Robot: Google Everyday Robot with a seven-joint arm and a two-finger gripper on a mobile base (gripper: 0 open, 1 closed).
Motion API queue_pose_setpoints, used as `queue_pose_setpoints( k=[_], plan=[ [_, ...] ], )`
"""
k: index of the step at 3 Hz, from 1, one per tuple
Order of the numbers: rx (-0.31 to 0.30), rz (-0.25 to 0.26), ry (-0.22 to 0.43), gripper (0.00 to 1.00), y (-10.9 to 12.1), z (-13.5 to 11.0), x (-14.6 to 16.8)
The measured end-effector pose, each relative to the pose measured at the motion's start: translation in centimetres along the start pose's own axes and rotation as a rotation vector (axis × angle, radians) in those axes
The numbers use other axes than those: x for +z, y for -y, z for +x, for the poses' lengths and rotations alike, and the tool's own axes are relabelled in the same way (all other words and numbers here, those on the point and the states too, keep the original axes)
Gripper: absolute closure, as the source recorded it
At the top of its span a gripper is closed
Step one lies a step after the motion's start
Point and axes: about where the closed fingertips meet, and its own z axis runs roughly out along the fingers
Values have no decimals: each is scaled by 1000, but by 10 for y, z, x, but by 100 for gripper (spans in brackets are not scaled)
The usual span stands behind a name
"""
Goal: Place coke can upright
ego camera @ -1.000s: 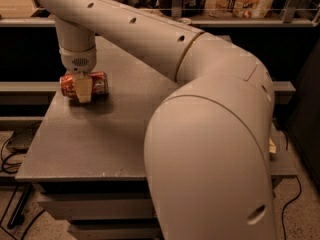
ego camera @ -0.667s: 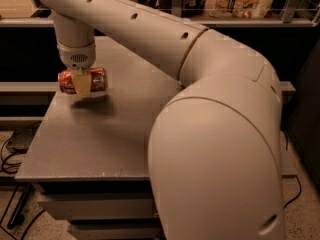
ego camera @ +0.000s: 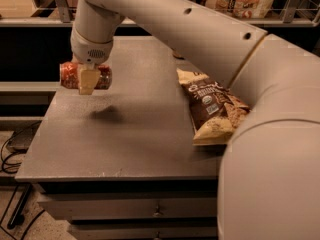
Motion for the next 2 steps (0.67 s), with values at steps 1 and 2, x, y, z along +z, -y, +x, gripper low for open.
queue_pose_setpoints(
  k=[1, 2],
  plan=[
    [-28, 78, 169, 100, -6, -1, -15],
    [-23, 136, 324, 100, -10, -1, -26]
  ],
)
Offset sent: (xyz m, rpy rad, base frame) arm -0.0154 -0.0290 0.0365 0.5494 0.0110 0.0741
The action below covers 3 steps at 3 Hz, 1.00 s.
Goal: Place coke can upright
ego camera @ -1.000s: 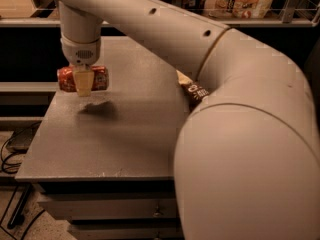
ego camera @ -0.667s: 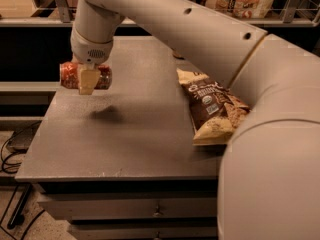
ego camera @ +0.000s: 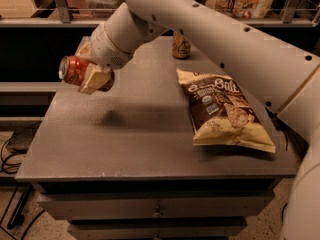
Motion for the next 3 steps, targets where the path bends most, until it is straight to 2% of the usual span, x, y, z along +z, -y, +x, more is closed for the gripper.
queue_pose_setpoints(
  k=[1, 3],
  plan=[
    [52, 37, 110, 100, -1, 2, -8],
    [157, 52, 311, 100, -1, 6, -9]
  ],
)
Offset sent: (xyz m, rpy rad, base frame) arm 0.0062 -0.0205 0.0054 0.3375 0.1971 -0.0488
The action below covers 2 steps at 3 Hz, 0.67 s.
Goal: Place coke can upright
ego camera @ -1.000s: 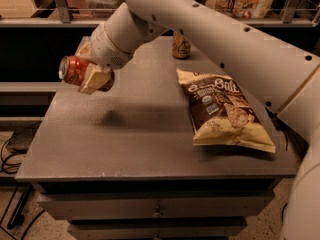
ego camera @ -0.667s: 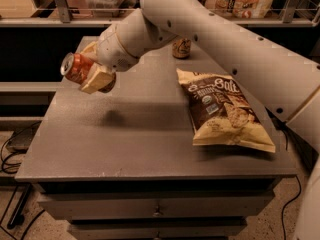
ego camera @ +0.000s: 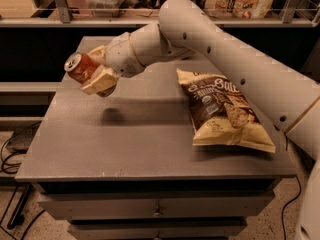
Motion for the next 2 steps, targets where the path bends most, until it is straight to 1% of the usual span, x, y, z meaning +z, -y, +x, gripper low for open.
queue_pose_setpoints(
  k=[2],
  plan=[
    [67, 8, 172, 100, -2, 5, 2]
  ],
)
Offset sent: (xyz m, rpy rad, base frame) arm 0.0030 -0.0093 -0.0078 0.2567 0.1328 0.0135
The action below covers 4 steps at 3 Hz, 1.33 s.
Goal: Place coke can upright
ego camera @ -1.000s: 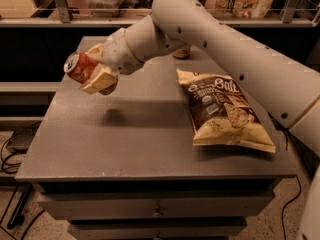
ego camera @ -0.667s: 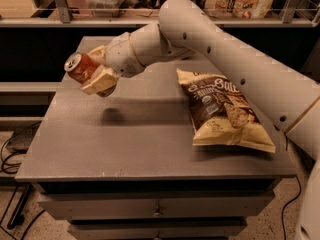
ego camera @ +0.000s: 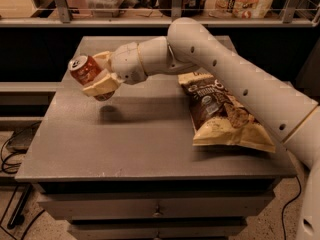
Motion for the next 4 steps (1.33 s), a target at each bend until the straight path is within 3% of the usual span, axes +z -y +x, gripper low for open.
queue_pose_setpoints(
  k=[3, 4],
  plan=[
    [87, 10, 77, 100, -5, 18, 5],
    [86, 14, 56, 100, -7, 21, 8]
  ],
)
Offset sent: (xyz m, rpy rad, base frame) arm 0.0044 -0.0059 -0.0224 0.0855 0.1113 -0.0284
